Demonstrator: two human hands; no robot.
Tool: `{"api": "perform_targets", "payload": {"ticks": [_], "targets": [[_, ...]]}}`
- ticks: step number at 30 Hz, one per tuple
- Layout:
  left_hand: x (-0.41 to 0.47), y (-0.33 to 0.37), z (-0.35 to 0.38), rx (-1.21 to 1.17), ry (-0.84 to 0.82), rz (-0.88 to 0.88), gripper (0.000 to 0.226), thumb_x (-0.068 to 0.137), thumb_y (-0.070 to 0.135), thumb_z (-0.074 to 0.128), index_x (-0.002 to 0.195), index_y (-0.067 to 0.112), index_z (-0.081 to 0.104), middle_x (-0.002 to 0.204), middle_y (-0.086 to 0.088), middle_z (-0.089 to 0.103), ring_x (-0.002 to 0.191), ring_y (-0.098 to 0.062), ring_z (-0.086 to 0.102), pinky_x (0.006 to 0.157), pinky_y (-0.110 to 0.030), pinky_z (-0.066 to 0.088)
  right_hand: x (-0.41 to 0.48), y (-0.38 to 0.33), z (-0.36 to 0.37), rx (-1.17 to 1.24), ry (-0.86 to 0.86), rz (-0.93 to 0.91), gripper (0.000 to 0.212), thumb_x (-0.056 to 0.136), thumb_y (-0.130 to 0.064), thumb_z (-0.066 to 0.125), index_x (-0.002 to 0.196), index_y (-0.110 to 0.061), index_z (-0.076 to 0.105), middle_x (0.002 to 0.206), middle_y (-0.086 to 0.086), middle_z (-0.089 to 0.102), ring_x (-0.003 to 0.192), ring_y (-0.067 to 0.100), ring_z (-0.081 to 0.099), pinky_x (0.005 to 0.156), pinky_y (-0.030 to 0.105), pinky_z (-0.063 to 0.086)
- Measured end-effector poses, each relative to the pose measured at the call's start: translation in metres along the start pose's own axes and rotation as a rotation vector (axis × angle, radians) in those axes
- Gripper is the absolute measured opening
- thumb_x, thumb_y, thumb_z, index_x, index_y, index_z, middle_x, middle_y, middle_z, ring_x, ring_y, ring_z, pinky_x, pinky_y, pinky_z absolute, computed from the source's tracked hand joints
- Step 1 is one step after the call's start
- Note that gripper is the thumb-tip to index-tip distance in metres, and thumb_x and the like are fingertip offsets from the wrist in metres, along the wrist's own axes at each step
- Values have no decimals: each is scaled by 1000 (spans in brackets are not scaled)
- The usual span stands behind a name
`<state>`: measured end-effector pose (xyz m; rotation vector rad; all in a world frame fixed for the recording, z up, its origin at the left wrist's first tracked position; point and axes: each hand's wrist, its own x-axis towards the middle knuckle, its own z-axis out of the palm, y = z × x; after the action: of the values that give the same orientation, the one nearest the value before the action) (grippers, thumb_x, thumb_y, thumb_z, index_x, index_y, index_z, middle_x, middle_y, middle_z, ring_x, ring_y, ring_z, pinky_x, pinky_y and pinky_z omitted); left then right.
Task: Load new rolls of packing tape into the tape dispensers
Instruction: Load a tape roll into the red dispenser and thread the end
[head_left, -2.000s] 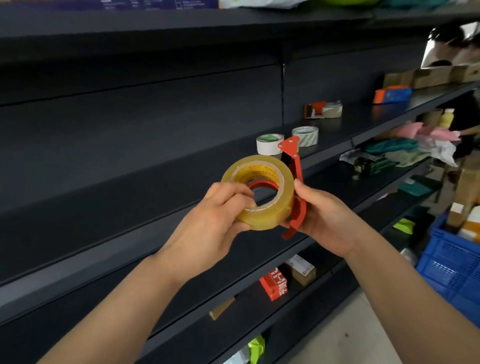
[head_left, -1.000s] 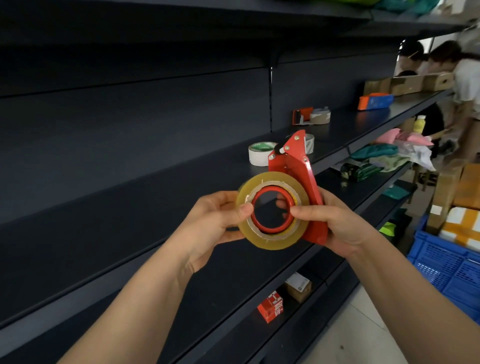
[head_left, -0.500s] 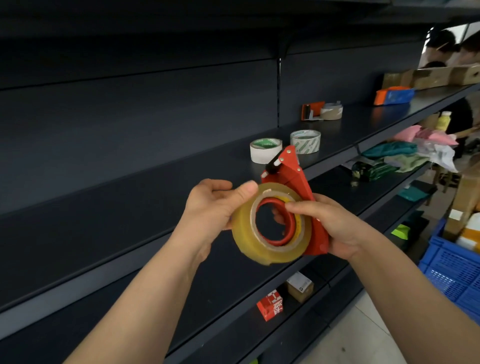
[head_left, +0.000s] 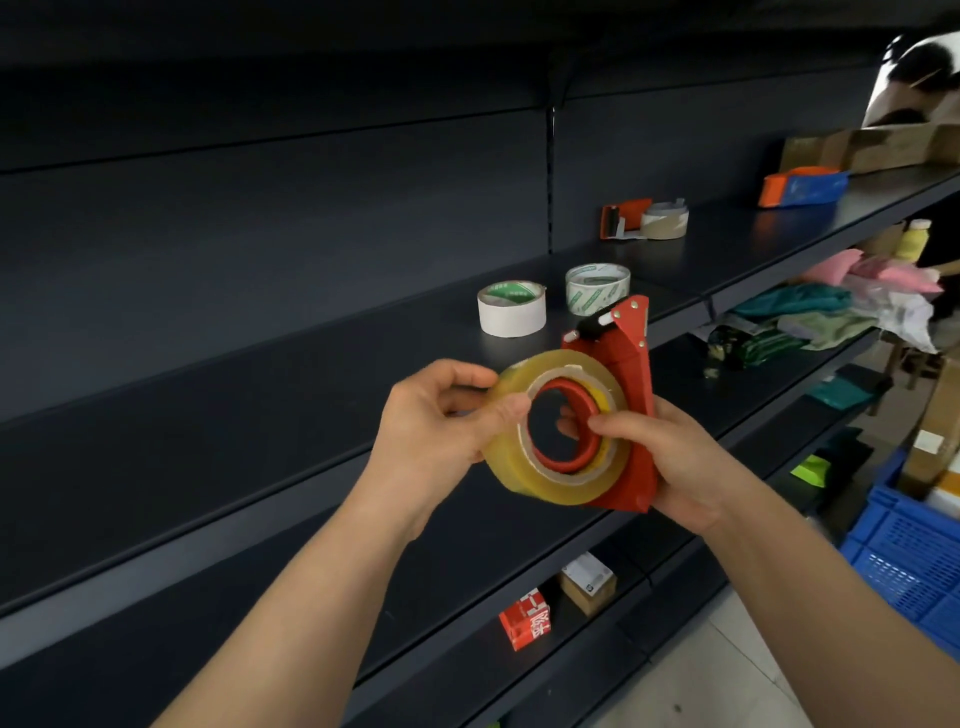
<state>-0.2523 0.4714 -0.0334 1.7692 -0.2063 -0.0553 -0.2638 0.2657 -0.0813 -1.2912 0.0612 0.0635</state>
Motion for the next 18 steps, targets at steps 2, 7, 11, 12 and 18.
{"api": "perform_targets", "payload": {"ticks": [2,7,11,12,18], "targets": [[5,1,3,15,-14,8,32,74,23,82,101,13,68,91,-10,76,83,-26,74,79,-38,61,1,-5,-6,-108,-44,-18,35,88,3,61,121,-12,63,115,14,71,106,22,70,93,46,54],[12,3,17,70,47,-20,66,55,51,83,107,16,59,98,-4,73,87,-18,72,80,-34,59,5,-14,-18,-240,-114,-102,41,76,-1,71,115,-13,64,102,12,72,95,22,71,81,38,57],[5,9,22,3,-214,-178,73,61,55,72,115,8,60,98,-12,74,84,-24,74,76,-39,61,7,-15,-30,-169,-192,-99,38,70,-4,69,107,-11,68,94,12,71,84,25,70,74,36,59],[5,10,22,-8,-248,-191,74,60,55,73,115,7,61,94,-10,75,81,-23,74,75,-39,61,7,-16,-32,-171,-218,-91,36,71,-3,70,106,-12,68,93,12,71,84,25,70,74,36,59],[9,14,35,109,-172,-159,85,47,63,72,114,13,60,99,-4,74,84,-15,73,63,-25,56,13,-19,-33,-504,-287,-113,40,85,-5,71,123,-13,62,116,13,70,109,26,68,95,41,54]]}}
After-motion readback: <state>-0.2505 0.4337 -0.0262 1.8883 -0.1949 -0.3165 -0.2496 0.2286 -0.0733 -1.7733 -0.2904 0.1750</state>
